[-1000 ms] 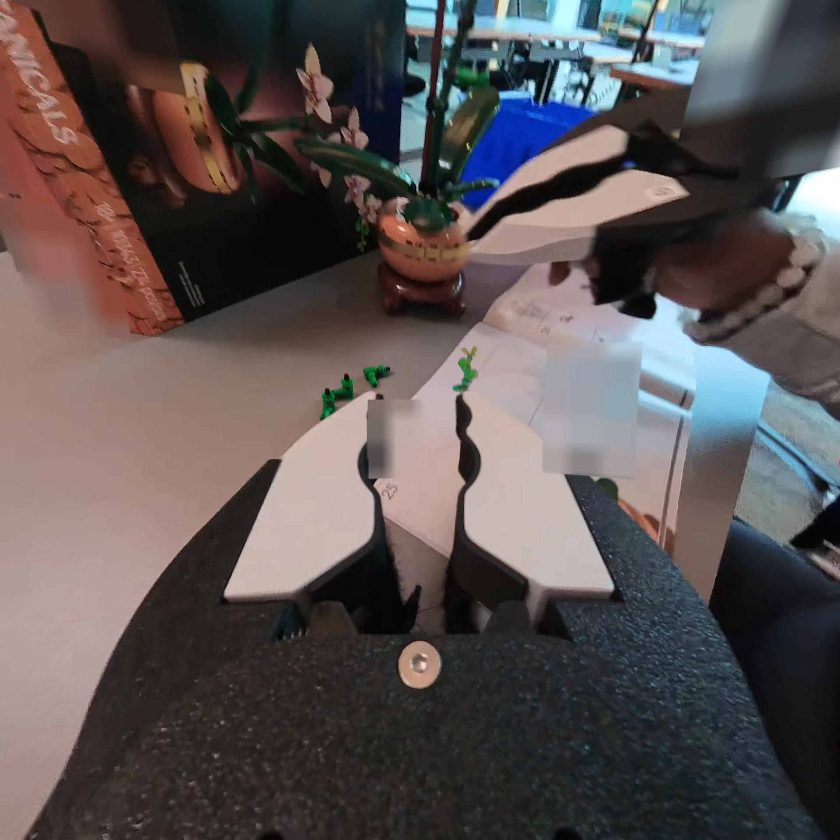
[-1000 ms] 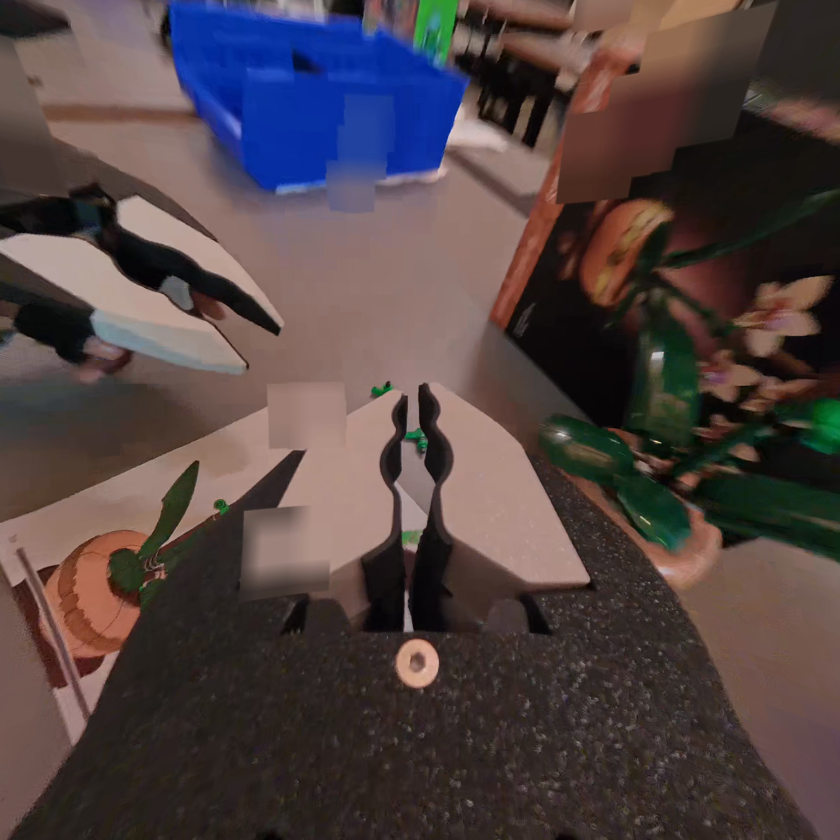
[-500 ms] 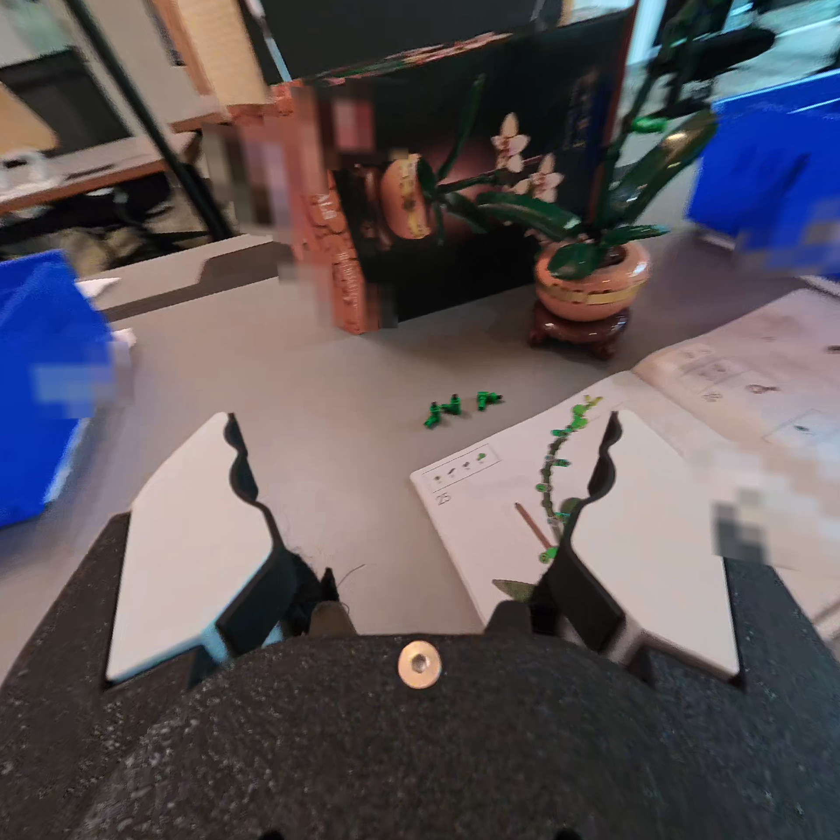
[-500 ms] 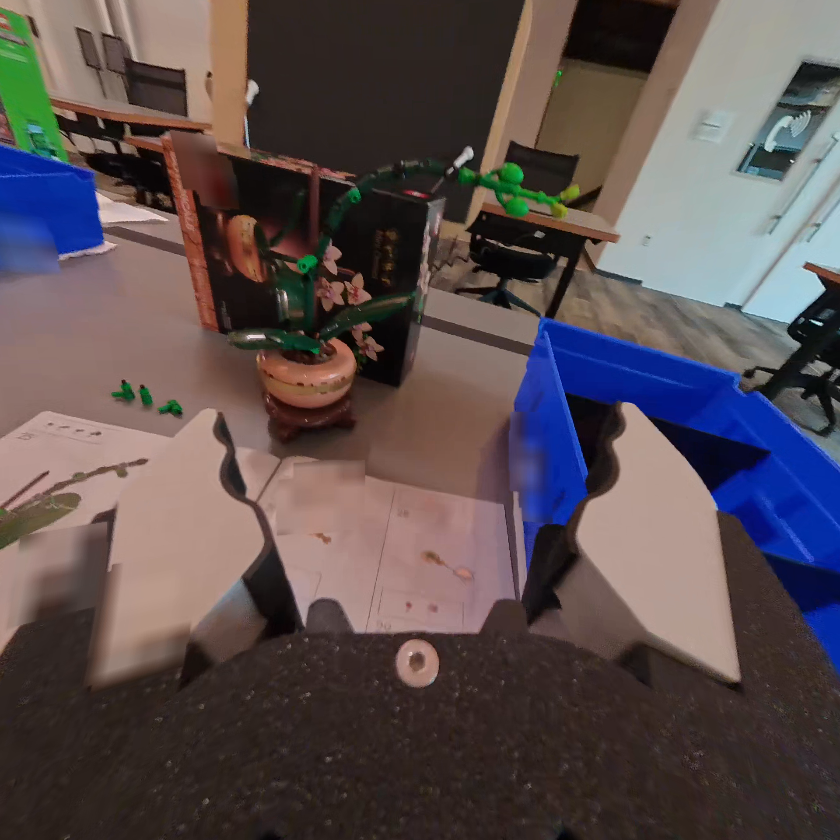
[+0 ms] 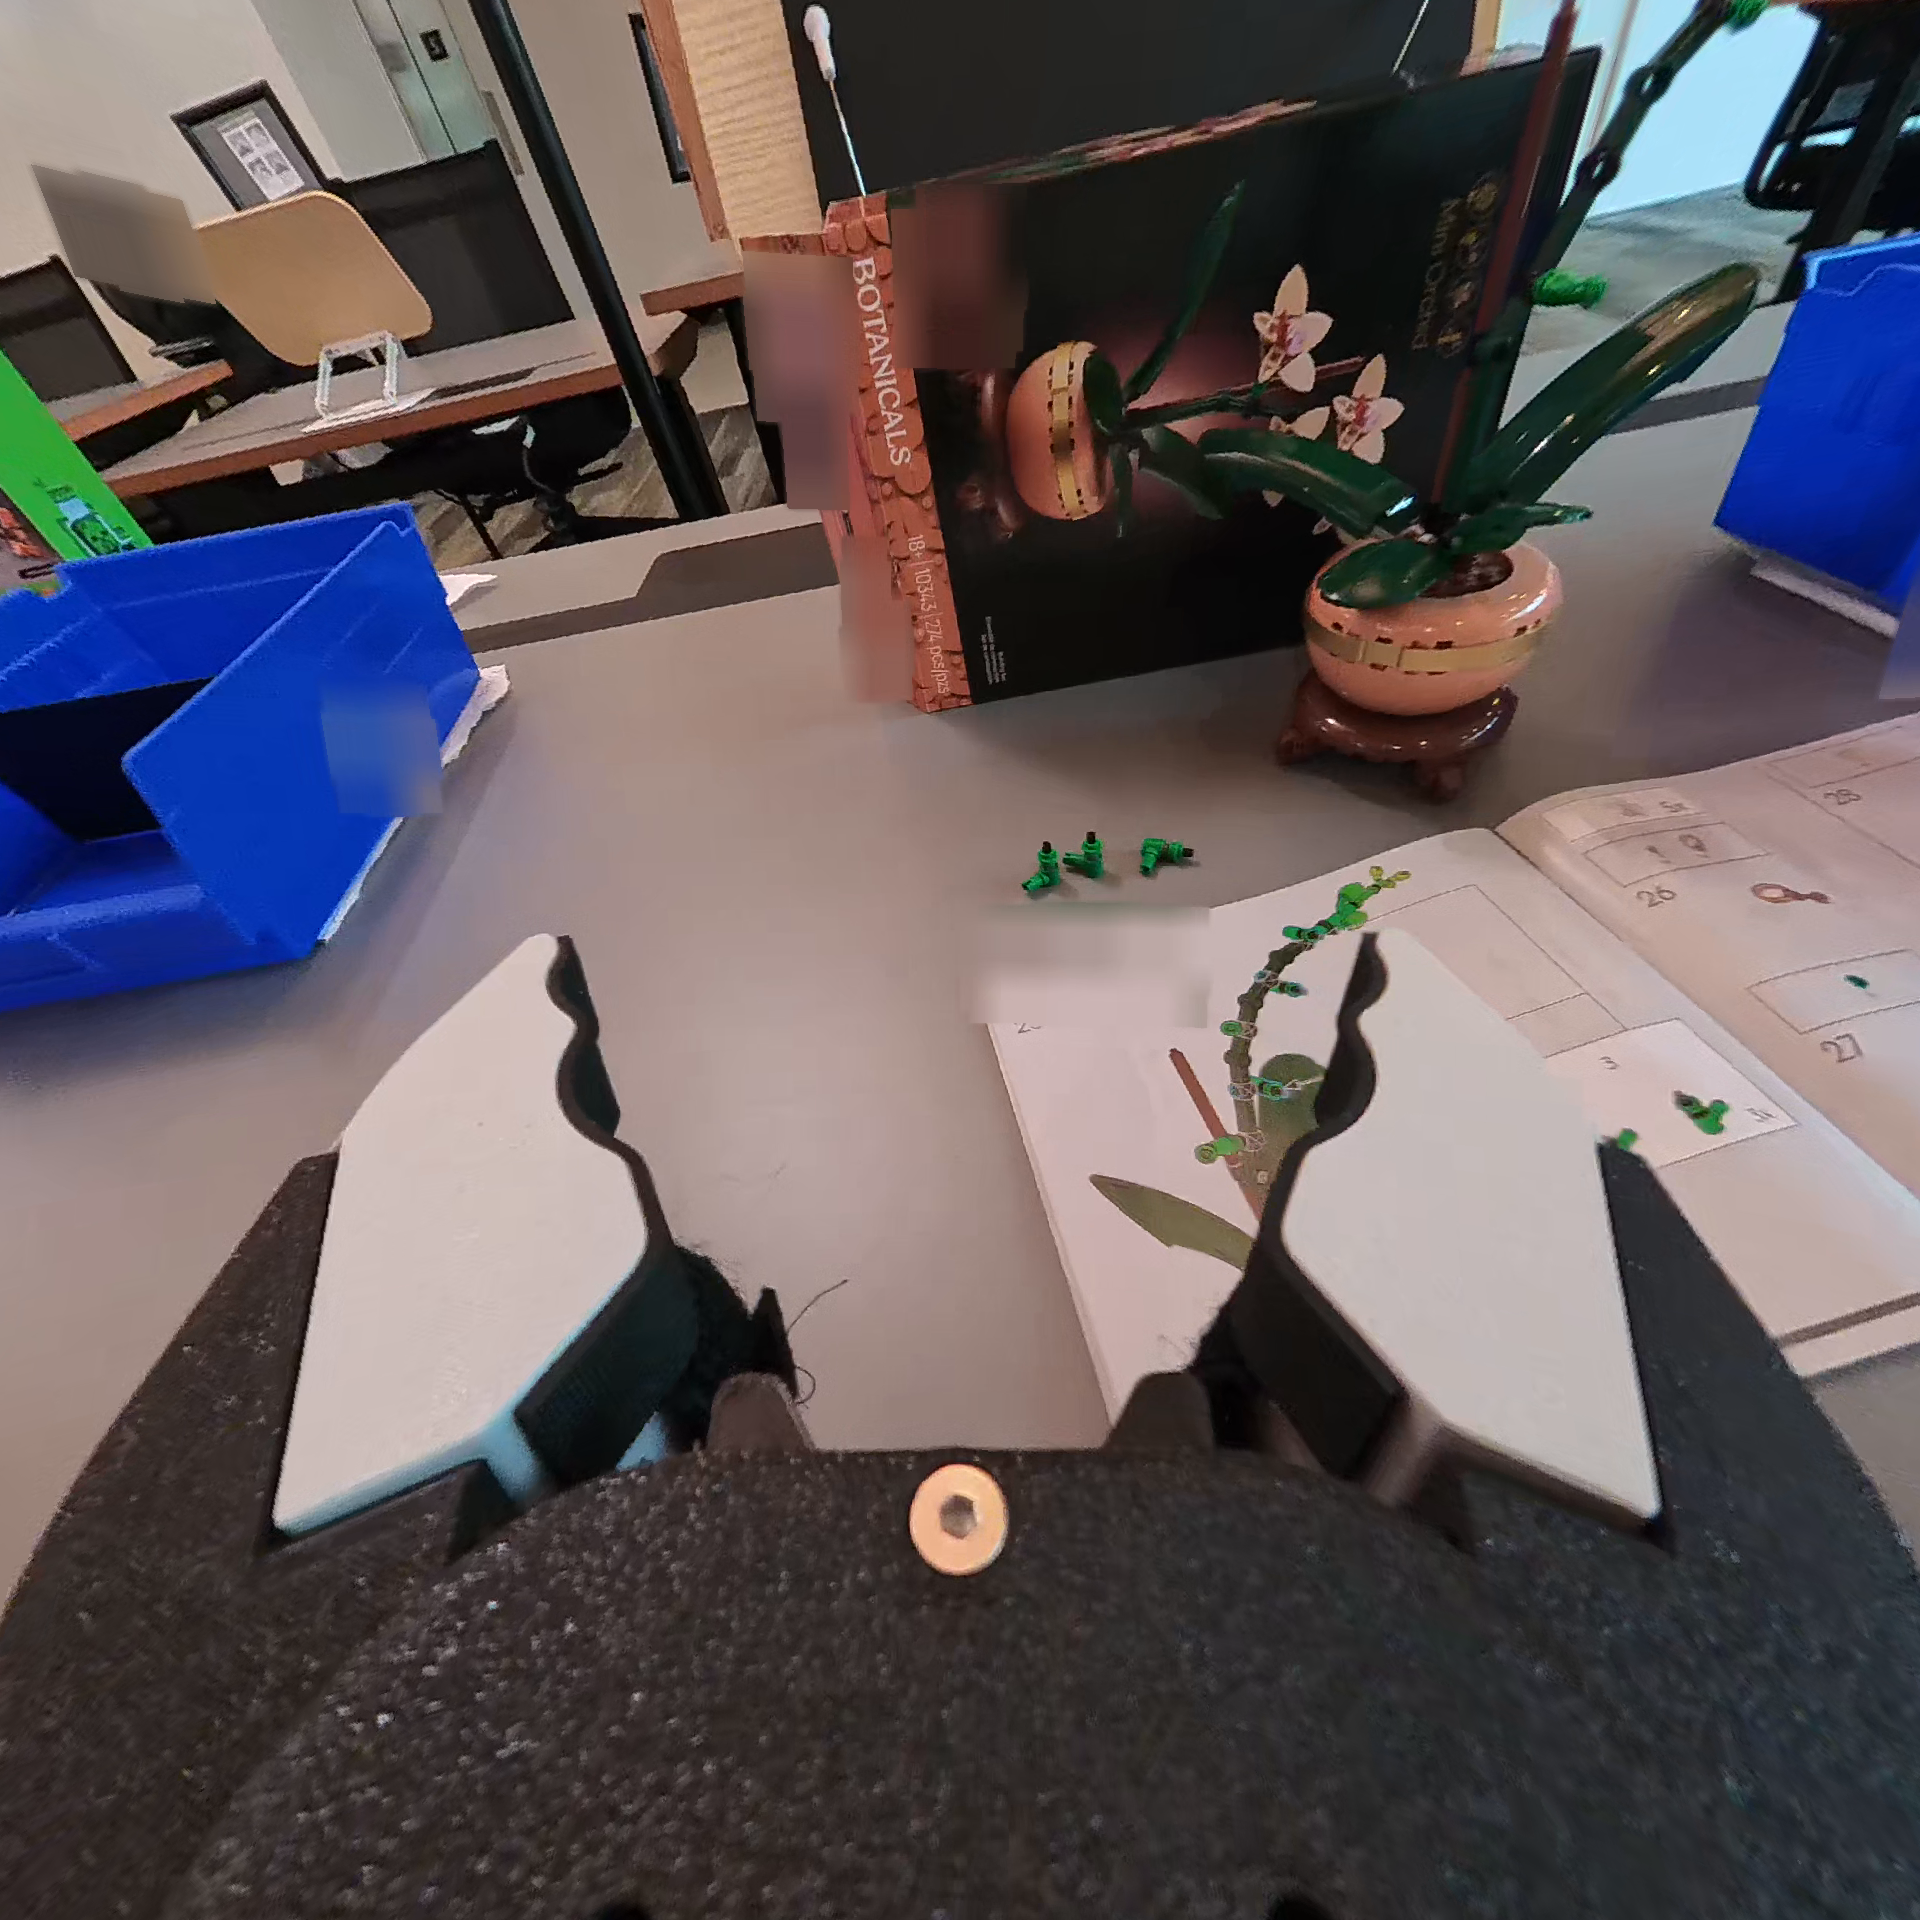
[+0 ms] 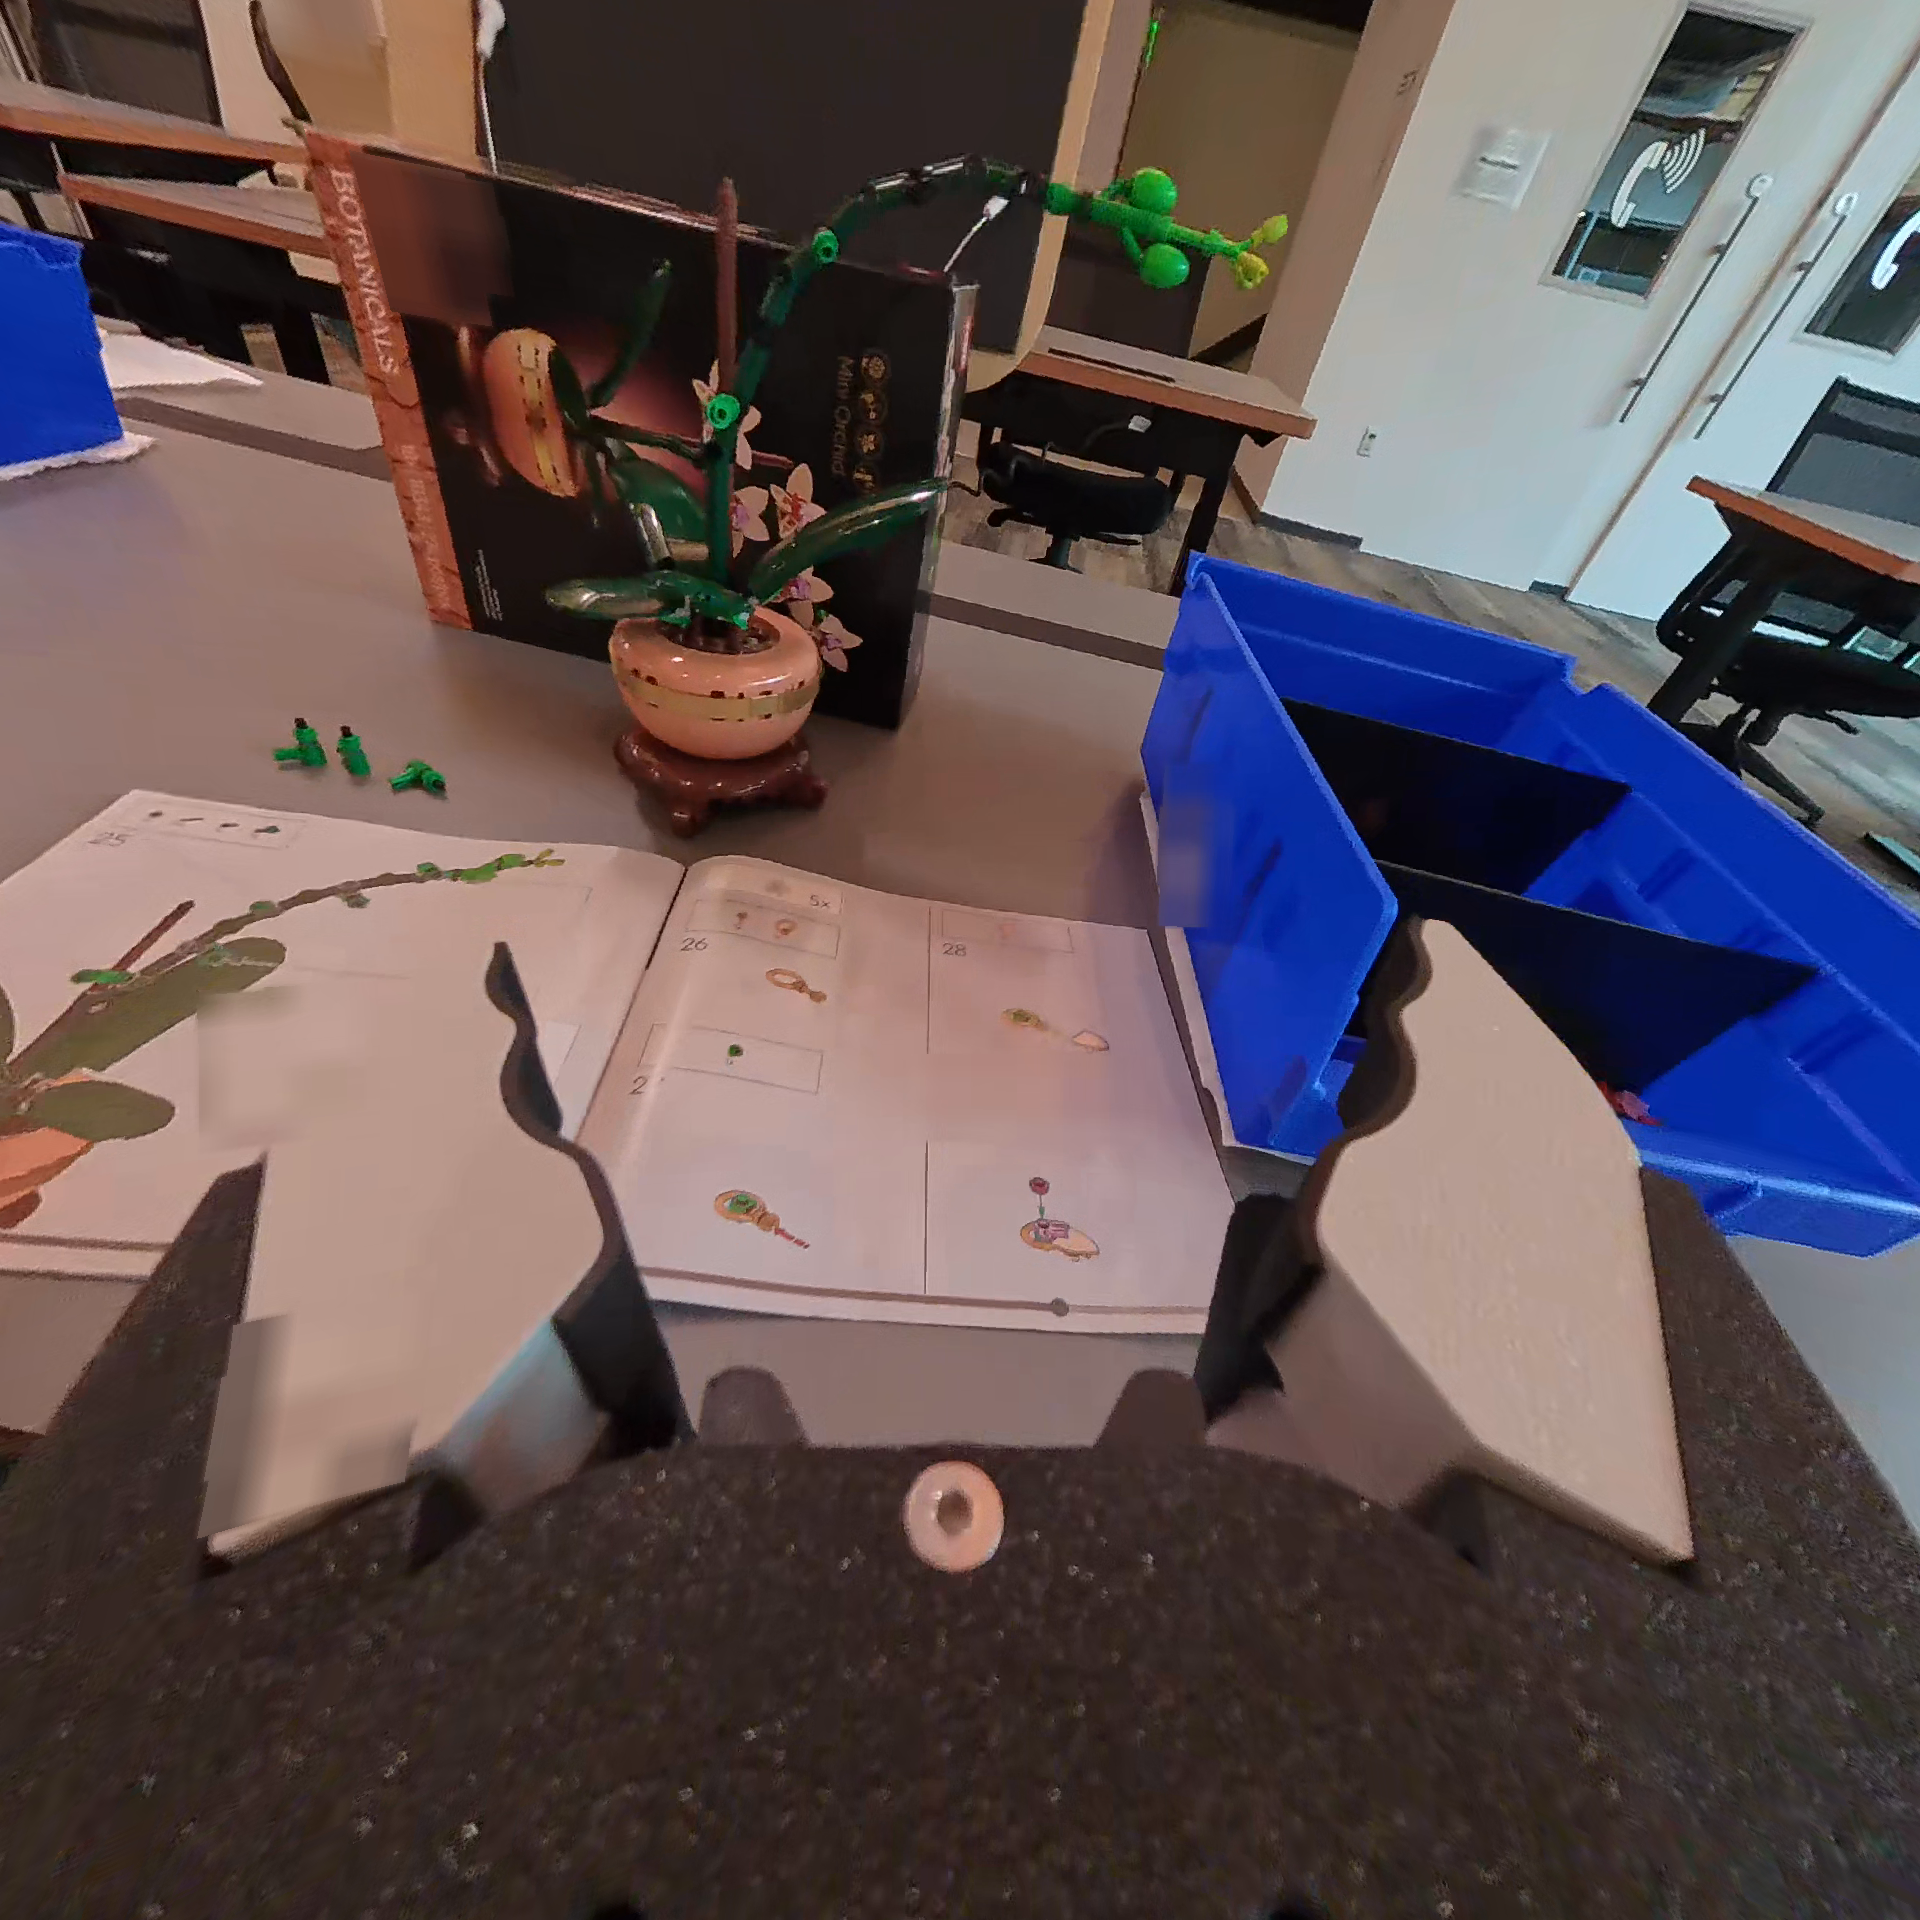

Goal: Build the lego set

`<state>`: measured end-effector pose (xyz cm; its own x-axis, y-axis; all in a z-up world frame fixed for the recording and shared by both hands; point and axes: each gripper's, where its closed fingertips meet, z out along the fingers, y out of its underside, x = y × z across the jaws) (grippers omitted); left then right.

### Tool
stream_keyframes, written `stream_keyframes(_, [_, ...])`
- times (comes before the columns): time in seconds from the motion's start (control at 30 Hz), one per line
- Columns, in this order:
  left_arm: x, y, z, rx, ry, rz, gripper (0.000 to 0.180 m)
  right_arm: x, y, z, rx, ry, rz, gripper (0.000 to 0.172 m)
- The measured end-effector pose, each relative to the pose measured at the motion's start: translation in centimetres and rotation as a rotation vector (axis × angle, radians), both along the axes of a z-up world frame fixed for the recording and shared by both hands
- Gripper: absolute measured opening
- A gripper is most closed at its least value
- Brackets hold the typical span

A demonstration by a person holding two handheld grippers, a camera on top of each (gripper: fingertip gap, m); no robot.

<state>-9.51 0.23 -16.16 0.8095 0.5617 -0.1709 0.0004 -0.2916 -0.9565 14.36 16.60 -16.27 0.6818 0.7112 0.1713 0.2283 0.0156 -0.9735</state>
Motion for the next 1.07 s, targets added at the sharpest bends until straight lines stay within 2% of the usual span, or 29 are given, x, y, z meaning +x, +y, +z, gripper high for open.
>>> stream_keyframes(0.23, [1.4,-0.4,0.4,0.064,-0.011,-0.027,0.114,0.4,-1.5,1.0,0.030,0.026,-0.002,0.142])
stream_keyframes(0.4, [3.1,-0.9,0.1,0.065,-0.032,-0.064,0.113,1.2,-2.2,1.0,0.030,0.002,-0.007,0.143])
stream_keyframes(0.5, [4.5,-0.8,-0.3,0.075,-0.060,-0.087,0.105,1.4,-3.2,0.9,0.019,-0.019,0.002,0.137])
stream_keyframes(0.53, [4.8,-0.8,-0.3,0.079,-0.049,-0.087,0.084,1.4,-3.8,1.1,0.028,-0.018,0.013,0.122])
stream_keyframes(0.57, [5.0,-0.9,0.0,0.094,-0.020,-0.082,0.032,1.2,-4.4,1.5,0.050,-0.004,0.038,0.082])
stream_keyframes(0.6, [5.0,-1.0,0.3,0.116,0.009,-0.074,0.002,1.0,-4.8,2.0,0.076,0.022,0.076,0.044])
stream_keyframes(0.63, [5.1,-0.9,0.4,0.117,0.027,-0.068,0.000,0.8,-5.8,2.4,0.097,0.031,0.117,0.000])
stream_keyframes(0.7, [5.3,-0.5,-0.3,0.087,-0.009,-0.067,0.000,0.3,-7.3,2.8,0.071,0.041,0.149,0.000])
stream_keyframes(0.77, [5.2,0.1,-1.0,0.086,-0.068,-0.050,0.000,-1.4,-11.0,3.7,0.054,0.060,0.295,0.000])
stream_keyframes(0.87, [4.9,1.0,-1.6,0.085,-0.101,-0.026,0.000,-4.6,-19.9,5.0,0.085,0.013,0.557,0.000])
stream_keyframes(0.93, [5.1,1.6,-2.2,0.066,-0.109,-0.030,0.000,-6.2,-25.9,4.9,0.189,-0.088,0.710,0.000])
stream_keyframes(1.0, [5.4,2.1,-2.6,0.051,-0.106,-0.035,0.000,-7.1,-28.7,4.3,0.307,-0.190,0.750,0.000])
stream_keyframes(1.07, [5.6,2.3,-2.8,0.042,-0.096,-0.036,0.000,-7.7,-29.6,3.5,0.324,-0.234,0.766,0.000])
